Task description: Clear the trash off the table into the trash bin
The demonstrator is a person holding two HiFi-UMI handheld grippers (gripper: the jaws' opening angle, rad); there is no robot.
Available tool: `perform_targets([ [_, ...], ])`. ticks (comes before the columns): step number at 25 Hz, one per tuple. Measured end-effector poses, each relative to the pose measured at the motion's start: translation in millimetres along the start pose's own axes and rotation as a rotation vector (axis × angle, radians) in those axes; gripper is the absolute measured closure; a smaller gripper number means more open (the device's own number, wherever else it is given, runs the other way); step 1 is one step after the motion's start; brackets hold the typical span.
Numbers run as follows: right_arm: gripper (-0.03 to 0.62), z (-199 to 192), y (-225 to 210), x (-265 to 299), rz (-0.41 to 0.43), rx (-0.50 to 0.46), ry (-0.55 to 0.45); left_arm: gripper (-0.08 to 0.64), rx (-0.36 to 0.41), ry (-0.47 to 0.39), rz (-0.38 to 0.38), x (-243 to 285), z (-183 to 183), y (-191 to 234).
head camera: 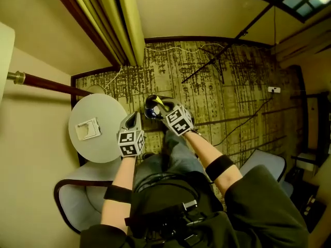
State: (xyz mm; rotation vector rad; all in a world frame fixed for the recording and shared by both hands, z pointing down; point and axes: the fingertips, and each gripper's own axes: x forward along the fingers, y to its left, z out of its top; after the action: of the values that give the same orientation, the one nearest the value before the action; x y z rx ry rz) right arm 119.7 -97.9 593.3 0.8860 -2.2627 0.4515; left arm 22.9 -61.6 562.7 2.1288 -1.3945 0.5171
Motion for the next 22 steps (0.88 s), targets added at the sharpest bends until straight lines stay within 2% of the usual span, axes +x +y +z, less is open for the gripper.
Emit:
perform_targets([
  [4, 0.538, -31, -8, 25, 0.01, 0.042, 0.034, 0.56, 0.009, 0.044, -0.006, 30, -23, -1],
  [12, 0.537, -115, -34, 123, 0.041, 0.093, 0.126, 0.56, -0.028, 0.138, -0.033, 116, -89, 10],
  [22, 0.537, -244, -55, 263, 0.058, 0.152, 0.227, 0.56, -0.108, 0.221, 0.004, 234, -221, 44],
])
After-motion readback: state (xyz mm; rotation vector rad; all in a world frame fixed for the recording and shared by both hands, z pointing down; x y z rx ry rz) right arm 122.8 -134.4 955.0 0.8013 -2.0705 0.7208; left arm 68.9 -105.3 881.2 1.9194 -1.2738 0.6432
